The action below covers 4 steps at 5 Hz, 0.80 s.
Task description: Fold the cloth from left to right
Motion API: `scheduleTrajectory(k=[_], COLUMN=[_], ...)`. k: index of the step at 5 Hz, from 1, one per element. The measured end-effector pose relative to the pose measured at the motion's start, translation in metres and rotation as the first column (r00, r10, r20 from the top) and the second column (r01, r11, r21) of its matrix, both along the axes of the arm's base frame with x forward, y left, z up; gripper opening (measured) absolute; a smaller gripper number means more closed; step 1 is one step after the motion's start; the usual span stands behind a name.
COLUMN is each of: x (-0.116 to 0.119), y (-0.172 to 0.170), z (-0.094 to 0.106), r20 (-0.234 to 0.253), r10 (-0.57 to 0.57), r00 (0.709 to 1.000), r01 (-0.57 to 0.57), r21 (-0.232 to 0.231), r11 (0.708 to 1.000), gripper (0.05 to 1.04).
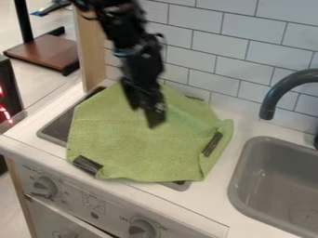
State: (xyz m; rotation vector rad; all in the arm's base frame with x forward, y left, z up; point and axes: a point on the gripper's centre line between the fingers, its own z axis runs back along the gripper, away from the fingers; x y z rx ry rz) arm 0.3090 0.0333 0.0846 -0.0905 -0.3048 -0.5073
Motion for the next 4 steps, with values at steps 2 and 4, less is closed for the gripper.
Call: scheduleTrajectory(k=[2,4], x=[0.004,0.027], y=[0.06,0.112], z=[0.0,-0.019], r20=[0.016,0.003], r10=[0.282,0.49], r00=[0.959,0.872], r01=[-0.281,-0.485], r21=[0.118,0.157], r11=[0.952,0.861], gripper=[1.0,1.0])
